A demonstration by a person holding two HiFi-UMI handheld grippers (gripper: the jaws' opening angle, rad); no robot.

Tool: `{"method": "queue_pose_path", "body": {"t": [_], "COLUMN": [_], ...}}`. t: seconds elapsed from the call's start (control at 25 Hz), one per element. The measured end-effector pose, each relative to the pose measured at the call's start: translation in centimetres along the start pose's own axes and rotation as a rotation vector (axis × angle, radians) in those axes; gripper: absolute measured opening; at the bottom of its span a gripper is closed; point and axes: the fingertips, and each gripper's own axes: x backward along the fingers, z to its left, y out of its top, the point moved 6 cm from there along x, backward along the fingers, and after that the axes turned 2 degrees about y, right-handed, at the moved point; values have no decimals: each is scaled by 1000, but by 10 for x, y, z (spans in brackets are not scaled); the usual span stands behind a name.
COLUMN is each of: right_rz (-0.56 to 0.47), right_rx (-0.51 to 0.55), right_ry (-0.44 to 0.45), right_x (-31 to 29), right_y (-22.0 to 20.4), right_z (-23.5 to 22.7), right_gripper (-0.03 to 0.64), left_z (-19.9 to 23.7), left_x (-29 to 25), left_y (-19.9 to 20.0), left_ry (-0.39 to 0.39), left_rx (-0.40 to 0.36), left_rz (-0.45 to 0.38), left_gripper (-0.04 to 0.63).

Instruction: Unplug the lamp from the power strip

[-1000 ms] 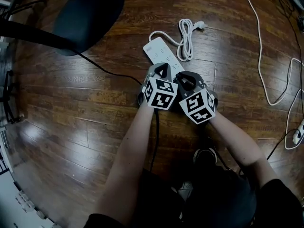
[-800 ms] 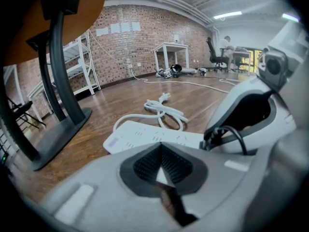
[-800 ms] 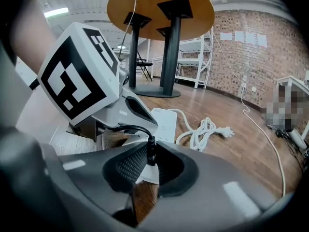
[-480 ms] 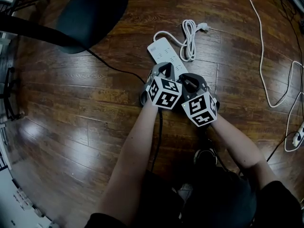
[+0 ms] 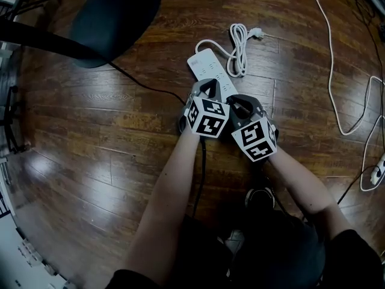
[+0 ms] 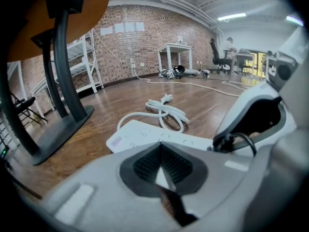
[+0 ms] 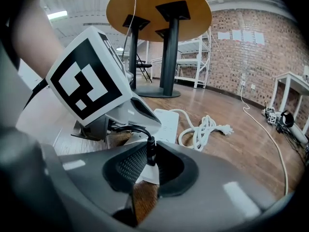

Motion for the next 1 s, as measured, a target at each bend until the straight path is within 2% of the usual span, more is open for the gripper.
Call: {"method": "queue_pose_path", "body": {"t": [0.24,0.4,0.48,0.64,0.72,0.88,1.0], "right_rz": [16,16,21,53,70,18,18], "right_rx": [28,112,136,-64,-91,48,98], "right_ry": [-6,-42,-28,98,99,-4,-13], "right_x": [2,3,2,-5,-5,7,8], "right_y": [2,2,1,1,3,18,31], "right_z": [1,5,5,-6,-7,-4,-6], "right_gripper": [57,57,60,58,57,54,54], "left_z": [-3,-3,-3,-3,-3,-2,1], "left_x": [0,1,0,0,0,-1,-1], "left_y": [1,1,1,1,1,1,0], "left_ry": [4,2,1,-4,-2,-12,-24], "left_rx": [-29,-28,-25,-12,-13,-2,17], "left_rz": [7,5,4,5,7,3,1], "left_gripper": [-5,-5,-5,-5,-5,-5,-5]}}
